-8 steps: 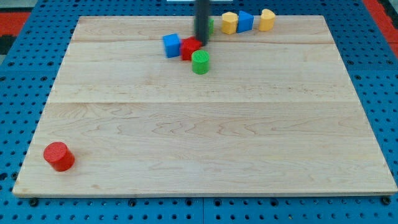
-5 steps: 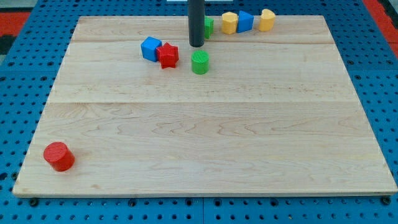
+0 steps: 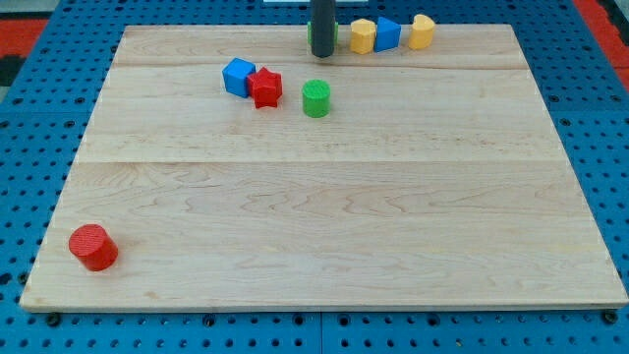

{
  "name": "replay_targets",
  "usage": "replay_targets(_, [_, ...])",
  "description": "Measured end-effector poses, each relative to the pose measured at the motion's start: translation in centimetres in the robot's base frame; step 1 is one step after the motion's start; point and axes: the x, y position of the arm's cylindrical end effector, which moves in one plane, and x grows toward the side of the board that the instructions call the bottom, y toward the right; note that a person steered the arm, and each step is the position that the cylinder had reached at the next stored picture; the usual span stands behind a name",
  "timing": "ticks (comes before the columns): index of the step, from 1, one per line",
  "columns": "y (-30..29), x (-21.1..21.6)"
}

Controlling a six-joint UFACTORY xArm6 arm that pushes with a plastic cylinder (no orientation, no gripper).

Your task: Place the green circle horizontally to the left of the green star

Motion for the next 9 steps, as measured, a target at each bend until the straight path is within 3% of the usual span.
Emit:
replay_targets(1, [2.2, 3.0])
replay_targets(2, [2.1, 10.2])
replay_targets(3, [-3.9, 9.2])
replay_targets(4, [-5.3, 6.6])
replay_targets(6, [-5.7, 10.4])
replay_targets(8, [-7.0, 5.7])
replay_targets(9, [-7.2, 5.6])
